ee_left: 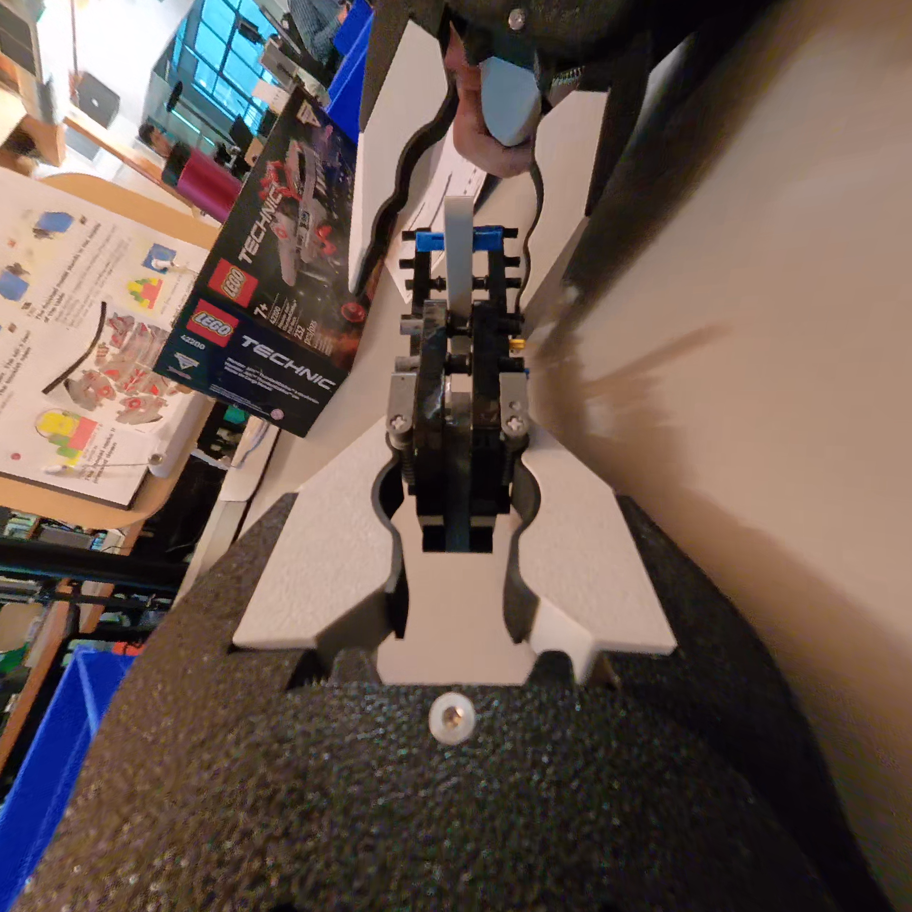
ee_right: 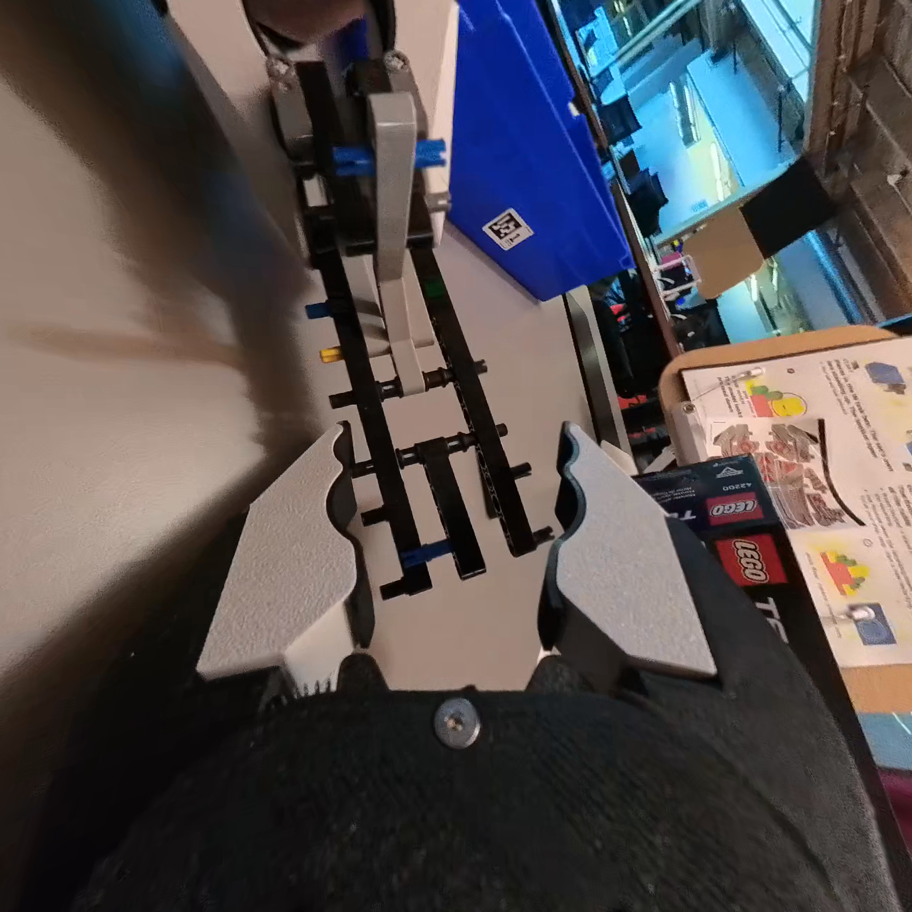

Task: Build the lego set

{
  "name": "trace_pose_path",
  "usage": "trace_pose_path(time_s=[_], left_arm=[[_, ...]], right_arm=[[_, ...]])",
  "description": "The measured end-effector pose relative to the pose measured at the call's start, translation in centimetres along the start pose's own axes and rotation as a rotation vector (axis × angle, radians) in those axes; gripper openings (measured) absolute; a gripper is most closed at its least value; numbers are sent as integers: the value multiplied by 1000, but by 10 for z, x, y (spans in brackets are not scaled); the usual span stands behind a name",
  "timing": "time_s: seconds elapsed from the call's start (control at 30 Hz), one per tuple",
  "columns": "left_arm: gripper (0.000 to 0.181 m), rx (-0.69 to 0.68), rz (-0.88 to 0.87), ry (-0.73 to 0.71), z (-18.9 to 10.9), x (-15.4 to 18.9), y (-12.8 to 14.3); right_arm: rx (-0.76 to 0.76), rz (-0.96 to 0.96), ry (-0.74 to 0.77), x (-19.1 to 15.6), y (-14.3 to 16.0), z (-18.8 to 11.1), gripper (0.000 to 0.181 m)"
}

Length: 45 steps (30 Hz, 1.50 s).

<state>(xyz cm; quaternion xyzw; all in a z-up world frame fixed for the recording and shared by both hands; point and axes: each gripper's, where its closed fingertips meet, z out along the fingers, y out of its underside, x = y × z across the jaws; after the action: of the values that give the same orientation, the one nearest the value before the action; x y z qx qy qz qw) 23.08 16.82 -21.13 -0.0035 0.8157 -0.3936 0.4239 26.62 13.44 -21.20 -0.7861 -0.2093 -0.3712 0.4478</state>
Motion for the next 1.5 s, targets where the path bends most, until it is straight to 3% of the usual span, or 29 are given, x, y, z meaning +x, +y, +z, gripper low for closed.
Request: trace_pose_path(time_s=[0.13,0.33,0.53,0.63,1.03,1.5], left_arm=[[38,-35,34,28,3,5,4],[38,-62,34,53,6,9,12],[38,-18,-69,106,5,9,13],[38,-17,-47,108,6,10,12],[38,-156,204,8,7,-4,6],[39,-189,267,-43,7,-11,13]], right_arm=[[-26,-74,-64,-13,3,1,79],[-9,-91,-105,-24,1,6,53],[-19,39,-239,-29,3,6,54],[-51,12,-253,-29,6,6,49],[-126,-136,-91,-12,16,16,48],[-234,-203,11,-2,23,25,49]])
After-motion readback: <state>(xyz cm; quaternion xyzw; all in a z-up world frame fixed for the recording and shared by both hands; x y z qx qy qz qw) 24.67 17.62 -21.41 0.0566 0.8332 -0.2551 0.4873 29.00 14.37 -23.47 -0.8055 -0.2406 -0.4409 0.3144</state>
